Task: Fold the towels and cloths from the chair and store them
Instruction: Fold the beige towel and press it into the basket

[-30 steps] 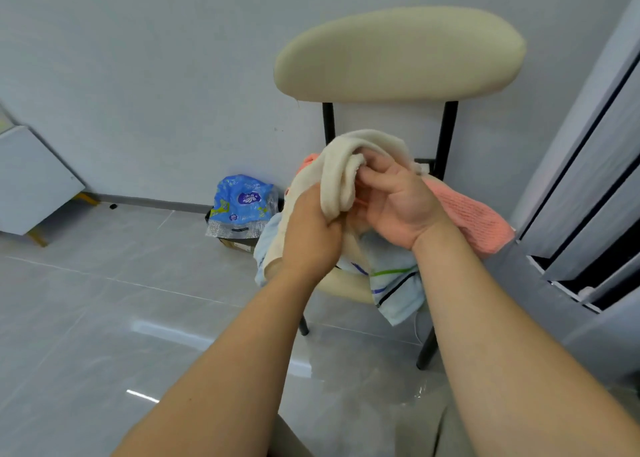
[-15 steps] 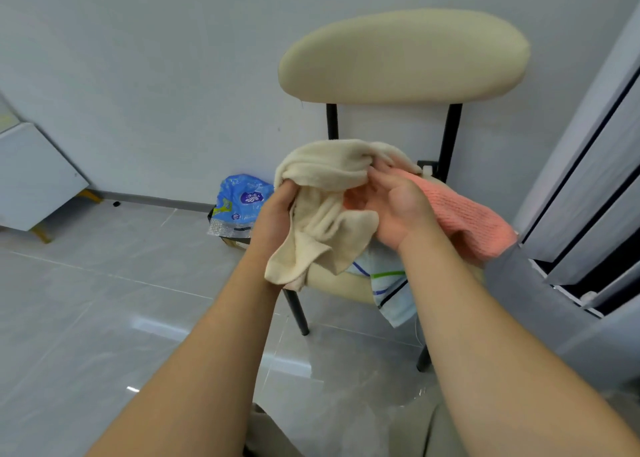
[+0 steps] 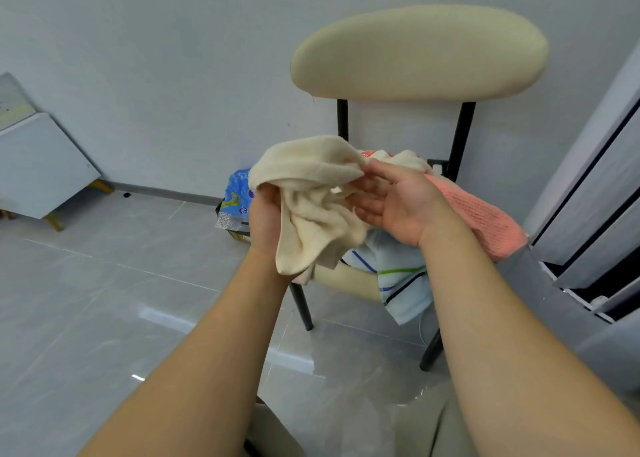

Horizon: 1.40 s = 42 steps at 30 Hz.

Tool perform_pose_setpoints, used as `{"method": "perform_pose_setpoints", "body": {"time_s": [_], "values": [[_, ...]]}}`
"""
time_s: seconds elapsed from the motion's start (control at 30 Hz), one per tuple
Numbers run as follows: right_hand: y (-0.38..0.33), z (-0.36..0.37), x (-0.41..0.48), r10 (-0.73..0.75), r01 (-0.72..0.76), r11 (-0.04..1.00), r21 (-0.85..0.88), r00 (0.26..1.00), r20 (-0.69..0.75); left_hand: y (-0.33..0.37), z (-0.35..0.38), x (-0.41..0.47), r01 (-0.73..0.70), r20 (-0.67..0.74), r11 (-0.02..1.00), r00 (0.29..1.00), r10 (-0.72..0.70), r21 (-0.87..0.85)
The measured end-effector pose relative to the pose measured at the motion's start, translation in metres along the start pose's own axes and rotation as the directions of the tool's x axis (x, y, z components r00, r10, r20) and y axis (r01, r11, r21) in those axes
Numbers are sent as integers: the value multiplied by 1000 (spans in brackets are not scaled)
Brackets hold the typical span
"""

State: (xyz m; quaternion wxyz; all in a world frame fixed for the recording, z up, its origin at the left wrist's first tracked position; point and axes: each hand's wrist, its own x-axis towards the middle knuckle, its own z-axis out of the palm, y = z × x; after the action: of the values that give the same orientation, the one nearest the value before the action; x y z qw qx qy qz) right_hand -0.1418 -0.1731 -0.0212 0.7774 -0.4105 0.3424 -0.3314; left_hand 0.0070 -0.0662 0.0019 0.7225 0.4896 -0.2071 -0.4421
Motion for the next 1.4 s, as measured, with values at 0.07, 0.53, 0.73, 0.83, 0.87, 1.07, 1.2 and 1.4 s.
{"method": "perform_pose_setpoints", "body": {"time_s": [0.07, 0.53, 0.73, 0.83, 0.87, 1.07, 1.2, 1.4], "values": [[4, 0, 4, 50, -50, 999, -2, 997, -66, 2, -11, 9, -30, -97, 999, 995, 29, -10], [9, 42, -2, -196, 162, 980, 112, 854, 481, 16, -49, -28, 82, -59, 981, 996, -72, 175], [20, 73, -17, -29, 101, 991, -89, 805, 593, 23, -86, -37, 161, 101, 985, 981, -166, 56], [28, 82, -19, 57, -50, 998, -28, 806, 590, 26, -105, -41, 71, 127, 979, 987, -96, 189], [32, 85, -20, 78, -77, 997, -26, 816, 573, 28, -110, -45, 38, 111, 964, 991, -70, 264], [63, 107, -34, -42, 170, 852, -496, 965, 258, 38, -127, -87, -84, -9, 432, 978, 208, 898], [58, 112, -57, -180, 312, 520, -795, 950, 256, 61, -130, -119, -57, 34, 73, 958, 283, 996], [-7, 108, -95, -397, 333, 391, -858, 902, 170, 118, -140, -141, 53, 29, -211, 930, 368, 976]]}}
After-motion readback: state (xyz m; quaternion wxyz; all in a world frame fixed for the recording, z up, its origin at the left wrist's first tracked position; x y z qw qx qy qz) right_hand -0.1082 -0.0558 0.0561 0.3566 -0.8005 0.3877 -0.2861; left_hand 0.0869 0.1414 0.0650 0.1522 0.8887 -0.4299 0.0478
